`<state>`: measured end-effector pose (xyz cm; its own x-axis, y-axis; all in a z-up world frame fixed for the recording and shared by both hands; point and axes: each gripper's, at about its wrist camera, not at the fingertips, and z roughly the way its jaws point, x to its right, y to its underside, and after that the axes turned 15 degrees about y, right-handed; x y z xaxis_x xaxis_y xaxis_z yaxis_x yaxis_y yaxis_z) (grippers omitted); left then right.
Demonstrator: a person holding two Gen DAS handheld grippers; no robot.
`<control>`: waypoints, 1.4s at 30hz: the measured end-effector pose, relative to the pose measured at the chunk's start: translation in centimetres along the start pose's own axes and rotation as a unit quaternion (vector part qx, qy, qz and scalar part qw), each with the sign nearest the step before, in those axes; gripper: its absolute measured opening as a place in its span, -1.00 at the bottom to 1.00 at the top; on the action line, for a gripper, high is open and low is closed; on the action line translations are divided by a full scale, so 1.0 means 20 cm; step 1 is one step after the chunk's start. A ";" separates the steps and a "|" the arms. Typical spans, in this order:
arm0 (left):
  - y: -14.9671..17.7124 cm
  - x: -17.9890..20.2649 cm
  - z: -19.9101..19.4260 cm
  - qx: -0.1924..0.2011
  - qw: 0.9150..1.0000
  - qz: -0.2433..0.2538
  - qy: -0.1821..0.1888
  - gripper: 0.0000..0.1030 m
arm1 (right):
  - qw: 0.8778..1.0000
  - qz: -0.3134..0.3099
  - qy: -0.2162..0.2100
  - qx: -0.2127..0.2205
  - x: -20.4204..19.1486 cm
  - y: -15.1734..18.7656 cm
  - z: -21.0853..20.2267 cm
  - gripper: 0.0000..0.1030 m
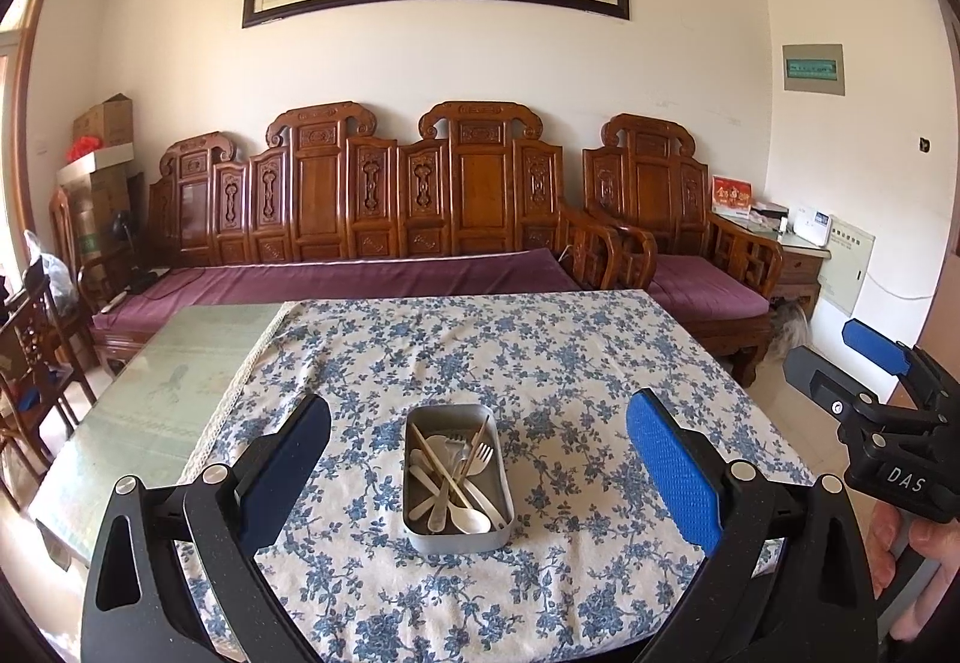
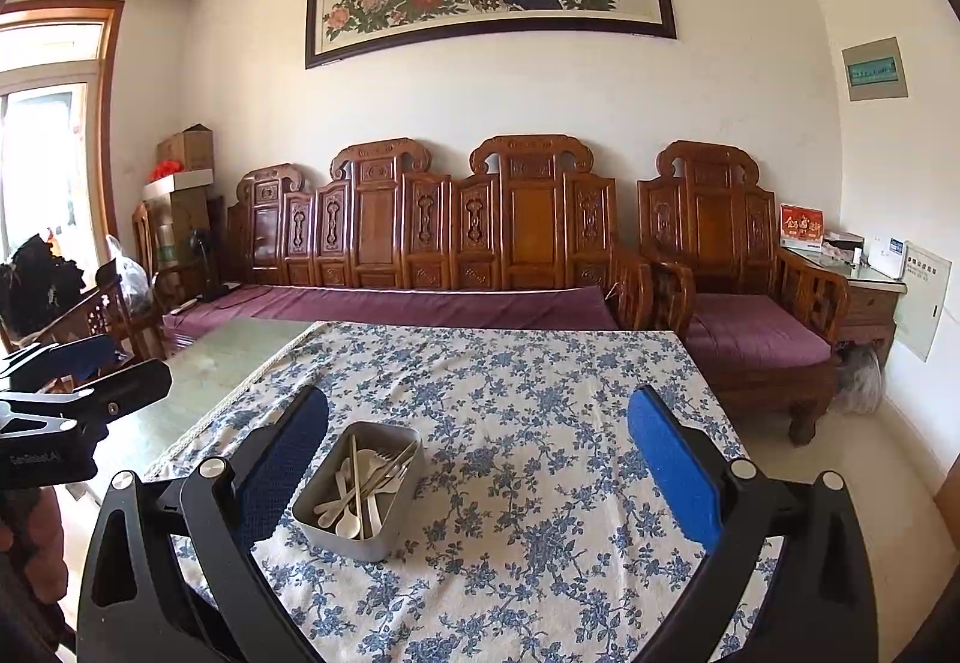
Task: Organize utensils
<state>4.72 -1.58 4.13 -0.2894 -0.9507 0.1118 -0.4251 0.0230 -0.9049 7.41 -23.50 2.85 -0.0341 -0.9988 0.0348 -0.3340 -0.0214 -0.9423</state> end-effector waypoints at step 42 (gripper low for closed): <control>-0.01 0.01 -0.01 0.004 1.000 0.000 -0.002 0.85 | 1.000 0.000 -0.003 -0.005 -0.02 0.04 0.02 0.95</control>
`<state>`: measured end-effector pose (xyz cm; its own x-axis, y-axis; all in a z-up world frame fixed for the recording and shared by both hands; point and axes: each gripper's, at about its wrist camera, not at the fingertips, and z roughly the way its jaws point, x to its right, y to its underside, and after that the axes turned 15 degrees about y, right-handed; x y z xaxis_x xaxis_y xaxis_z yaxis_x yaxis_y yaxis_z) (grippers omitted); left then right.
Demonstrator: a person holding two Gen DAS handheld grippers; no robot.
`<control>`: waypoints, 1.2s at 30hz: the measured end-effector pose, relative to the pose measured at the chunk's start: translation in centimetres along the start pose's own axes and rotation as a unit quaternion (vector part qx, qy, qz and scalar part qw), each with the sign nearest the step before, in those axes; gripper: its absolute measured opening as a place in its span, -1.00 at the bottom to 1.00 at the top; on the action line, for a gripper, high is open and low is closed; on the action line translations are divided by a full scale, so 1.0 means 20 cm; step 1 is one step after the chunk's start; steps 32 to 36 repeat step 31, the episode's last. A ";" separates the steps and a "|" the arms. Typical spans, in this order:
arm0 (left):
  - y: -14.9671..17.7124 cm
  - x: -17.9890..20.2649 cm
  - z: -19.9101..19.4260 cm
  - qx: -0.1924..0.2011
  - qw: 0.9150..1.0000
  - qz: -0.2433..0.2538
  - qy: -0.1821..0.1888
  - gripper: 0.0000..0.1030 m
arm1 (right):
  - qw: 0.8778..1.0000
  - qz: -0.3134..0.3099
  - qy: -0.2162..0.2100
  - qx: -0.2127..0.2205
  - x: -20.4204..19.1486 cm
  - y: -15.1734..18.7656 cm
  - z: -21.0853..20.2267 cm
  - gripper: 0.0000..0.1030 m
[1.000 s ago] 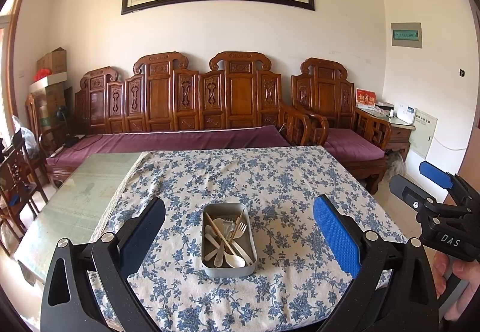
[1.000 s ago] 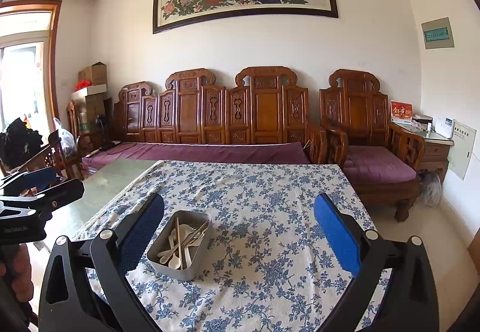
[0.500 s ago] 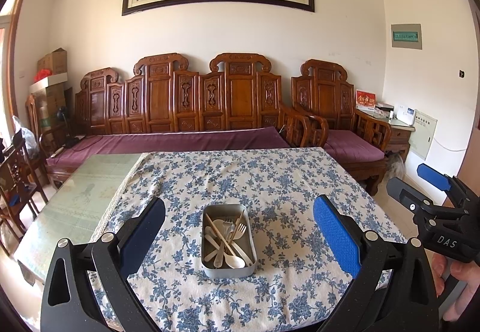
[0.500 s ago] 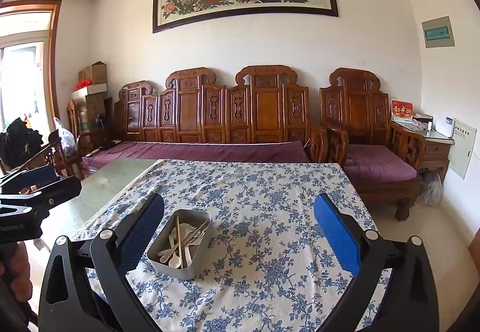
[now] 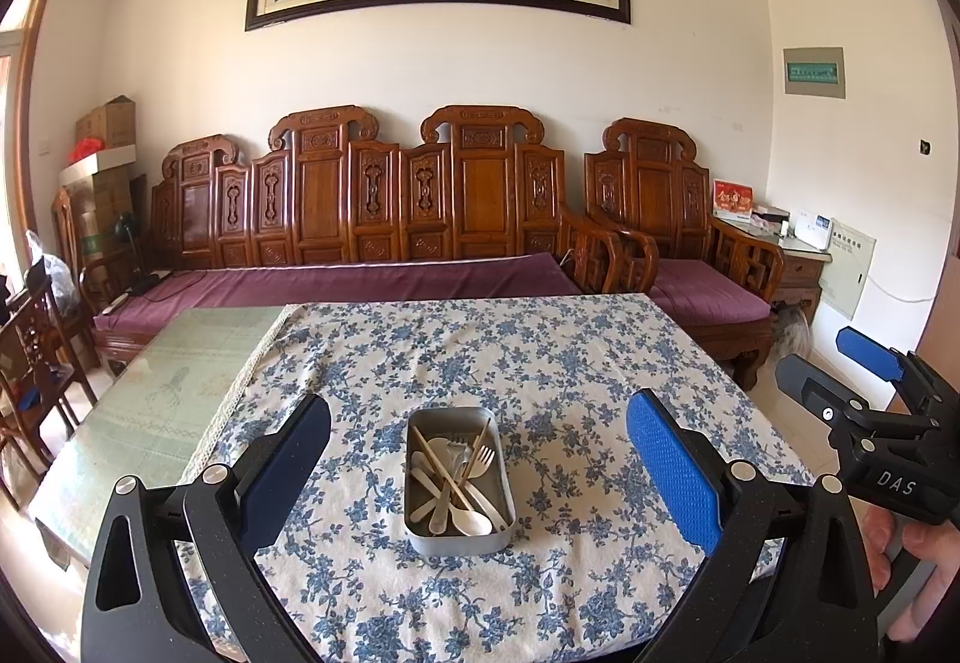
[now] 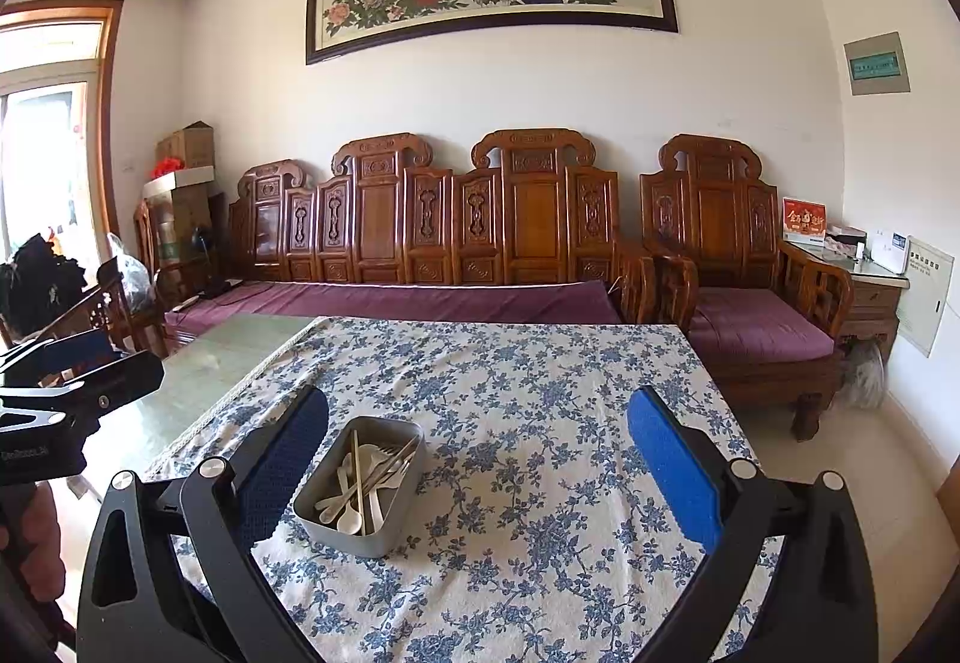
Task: Organize utensils
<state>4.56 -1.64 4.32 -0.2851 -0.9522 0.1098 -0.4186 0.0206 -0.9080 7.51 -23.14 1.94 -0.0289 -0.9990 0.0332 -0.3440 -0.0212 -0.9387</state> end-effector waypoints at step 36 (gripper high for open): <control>0.02 -0.01 -0.01 0.001 1.000 -0.002 0.001 0.85 | 1.000 0.001 -0.001 0.000 0.00 0.00 0.01 0.95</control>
